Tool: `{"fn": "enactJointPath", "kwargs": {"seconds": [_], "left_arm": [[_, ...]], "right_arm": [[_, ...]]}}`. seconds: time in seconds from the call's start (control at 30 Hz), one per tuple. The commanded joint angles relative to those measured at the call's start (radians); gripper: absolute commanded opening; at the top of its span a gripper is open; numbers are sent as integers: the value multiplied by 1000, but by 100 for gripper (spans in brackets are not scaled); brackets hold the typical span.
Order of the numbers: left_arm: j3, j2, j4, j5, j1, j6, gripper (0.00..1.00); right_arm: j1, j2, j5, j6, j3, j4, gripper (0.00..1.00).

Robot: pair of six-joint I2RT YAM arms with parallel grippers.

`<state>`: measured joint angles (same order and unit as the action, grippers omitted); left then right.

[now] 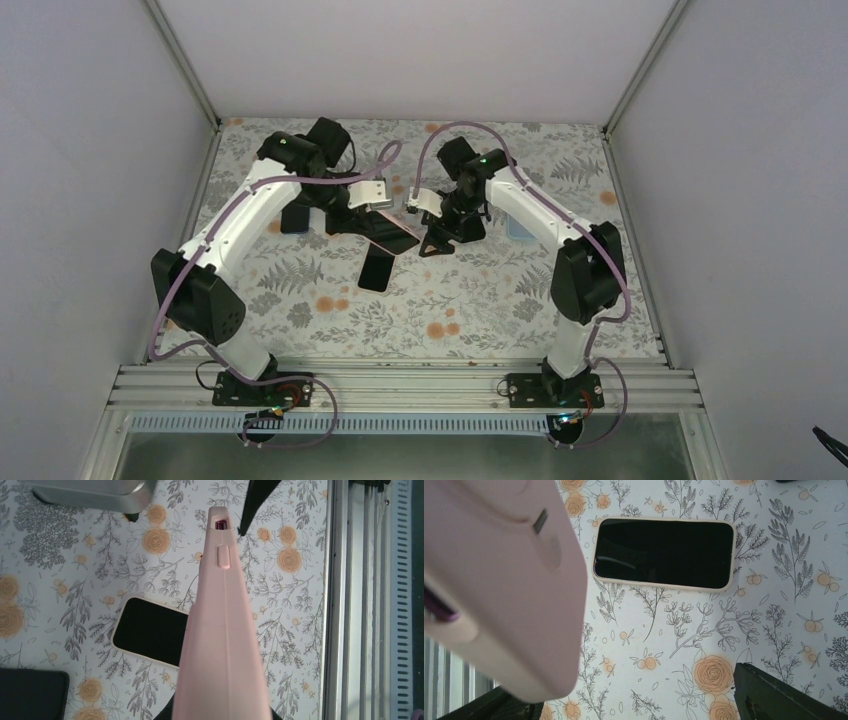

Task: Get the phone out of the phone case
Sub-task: Remove the phone case from the phone.

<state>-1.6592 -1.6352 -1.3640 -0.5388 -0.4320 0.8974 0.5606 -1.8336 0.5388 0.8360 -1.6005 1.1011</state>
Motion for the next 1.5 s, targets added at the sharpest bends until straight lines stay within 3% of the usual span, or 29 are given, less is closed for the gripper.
{"fn": "enactJointPath", "kwargs": {"seconds": [0.0,0.57,1.47], "left_arm": [[-7,20,7,-27,-30,12,2],[-25,5,7,-68,-76,-6,2],[19,77,5,-146,-128,15,2]], "right_arm": [[-17,-30,48,41,-47,31,91],[-80,-111,69,74,-118,26,85],[-156,-240,-132,92,-314,16,84]]}}
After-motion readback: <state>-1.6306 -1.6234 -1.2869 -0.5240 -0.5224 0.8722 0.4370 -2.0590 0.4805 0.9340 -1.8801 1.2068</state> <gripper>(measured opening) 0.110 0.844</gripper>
